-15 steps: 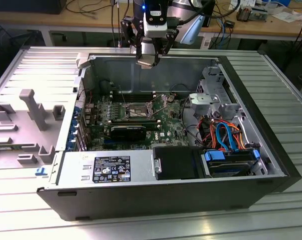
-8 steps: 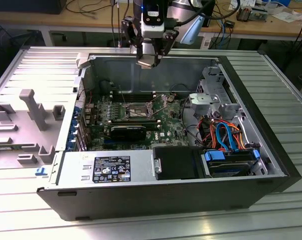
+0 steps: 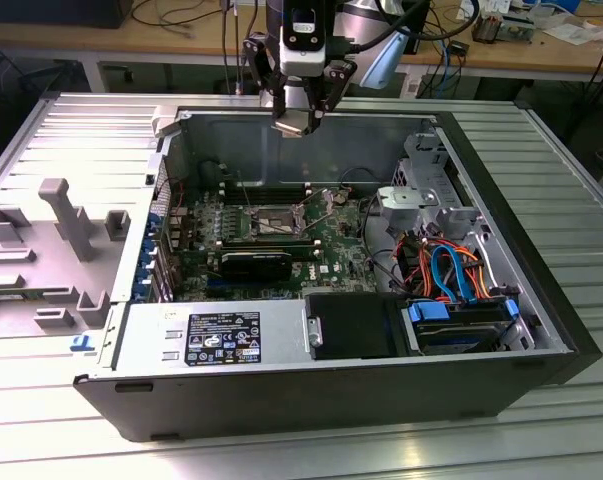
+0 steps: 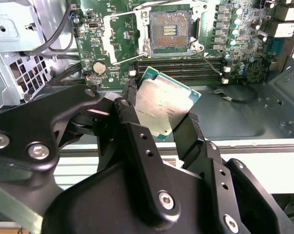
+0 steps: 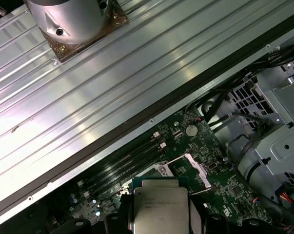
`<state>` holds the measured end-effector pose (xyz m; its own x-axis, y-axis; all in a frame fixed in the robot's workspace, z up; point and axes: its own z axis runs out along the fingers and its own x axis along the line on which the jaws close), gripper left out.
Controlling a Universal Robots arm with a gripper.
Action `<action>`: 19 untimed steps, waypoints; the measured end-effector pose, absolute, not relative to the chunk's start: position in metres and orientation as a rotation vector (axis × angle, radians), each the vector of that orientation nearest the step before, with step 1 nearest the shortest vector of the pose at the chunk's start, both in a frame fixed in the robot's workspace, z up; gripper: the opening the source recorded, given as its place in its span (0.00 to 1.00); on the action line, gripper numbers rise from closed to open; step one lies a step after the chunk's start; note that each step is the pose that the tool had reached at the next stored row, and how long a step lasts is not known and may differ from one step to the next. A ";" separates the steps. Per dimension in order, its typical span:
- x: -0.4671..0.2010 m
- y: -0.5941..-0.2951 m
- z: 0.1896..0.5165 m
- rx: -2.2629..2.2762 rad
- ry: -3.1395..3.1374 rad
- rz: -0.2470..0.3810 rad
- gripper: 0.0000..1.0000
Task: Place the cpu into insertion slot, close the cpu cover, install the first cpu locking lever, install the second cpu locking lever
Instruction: 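Place the cpu into insertion slot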
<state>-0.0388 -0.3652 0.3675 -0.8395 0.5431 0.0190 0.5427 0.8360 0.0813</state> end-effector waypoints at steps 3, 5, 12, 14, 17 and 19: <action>-0.039 -0.365 0.367 0.889 3.005 0.131 0.55; -0.039 -0.365 0.367 0.889 3.005 0.131 0.55; -0.039 -0.365 0.367 0.916 2.996 0.131 0.55; -0.039 -0.365 0.367 0.954 2.983 0.131 0.55; -0.039 -0.365 0.367 0.999 2.967 0.130 0.55; -0.039 -0.365 0.367 1.004 2.965 0.130 0.55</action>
<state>-0.0388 -0.3653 0.3673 -0.7945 0.6070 0.0189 0.6063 0.7910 0.0813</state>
